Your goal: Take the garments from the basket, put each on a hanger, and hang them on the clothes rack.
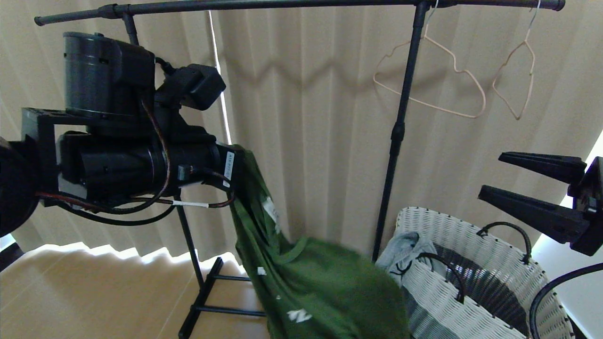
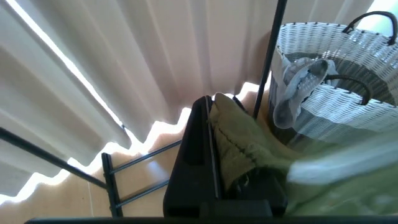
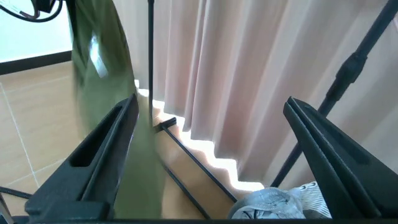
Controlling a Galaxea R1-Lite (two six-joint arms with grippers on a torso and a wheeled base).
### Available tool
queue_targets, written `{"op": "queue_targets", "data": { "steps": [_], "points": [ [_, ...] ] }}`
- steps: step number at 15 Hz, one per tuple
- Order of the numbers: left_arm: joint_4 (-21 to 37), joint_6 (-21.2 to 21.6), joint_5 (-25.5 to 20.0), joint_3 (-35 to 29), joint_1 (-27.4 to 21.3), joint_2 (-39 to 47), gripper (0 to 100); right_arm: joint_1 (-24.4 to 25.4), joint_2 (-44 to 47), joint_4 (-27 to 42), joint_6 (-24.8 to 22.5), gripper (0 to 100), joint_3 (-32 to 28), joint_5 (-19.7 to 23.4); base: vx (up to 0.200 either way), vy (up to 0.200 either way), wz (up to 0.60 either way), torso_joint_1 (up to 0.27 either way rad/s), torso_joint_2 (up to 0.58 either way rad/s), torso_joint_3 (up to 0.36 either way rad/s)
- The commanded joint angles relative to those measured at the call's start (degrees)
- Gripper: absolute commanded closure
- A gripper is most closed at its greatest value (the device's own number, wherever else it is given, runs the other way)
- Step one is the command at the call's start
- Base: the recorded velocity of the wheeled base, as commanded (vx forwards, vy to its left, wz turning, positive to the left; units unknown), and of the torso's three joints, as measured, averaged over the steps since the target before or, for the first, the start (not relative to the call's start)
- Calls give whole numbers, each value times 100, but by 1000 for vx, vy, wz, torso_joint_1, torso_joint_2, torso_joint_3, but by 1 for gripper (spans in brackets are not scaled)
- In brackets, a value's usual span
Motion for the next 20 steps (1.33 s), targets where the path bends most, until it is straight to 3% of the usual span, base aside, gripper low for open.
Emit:
{"op": "queue_targets", "data": {
  "steps": [1, 3, 8, 10, 12, 15, 17, 20],
  "points": [
    [-4, 1, -3, 0, 1, -19, 100, 5, -108, -1, -4, 0, 13, 5, 0, 0, 0, 0, 0, 0],
    [-4, 1, 6, 79, 63, -124, 100, -92, -90, 8, -74, 0, 39, -30, 0, 0, 0, 0, 0, 0],
    [-4, 317, -12, 1283, 687, -1399, 100, -1603, -169, -1, -1269, 0, 540, -188, 0, 0, 0, 0, 0, 0],
    [-4, 317, -38, 1556, 863, -1812, 100, -1964, -117, -44, -1480, 0, 602, -320, 0, 0, 0, 0, 0, 0],
    [-4, 309, -38, 1644, 871, -1926, 100, -2043, -90, -62, -1498, 0, 602, -381, 0, 0, 0, 0, 0, 0],
    [-4, 317, -38, 1925, 871, -2242, 100, -2078, -108, -71, -1612, 0, 813, -1489, 0, 0, 0, 0, 0, 0],
    [-4, 317, -38, 1978, 871, -2251, 100, -2078, -82, -62, -2095, 0, 874, -1735, 0, 0, 0, 0, 0, 0],
    [-13, 335, -47, 2092, 871, -2418, 100, -2087, -55, -62, -2078, 0, 874, -1744, 0, 0, 0, 0, 0, 0]
  ]
}}
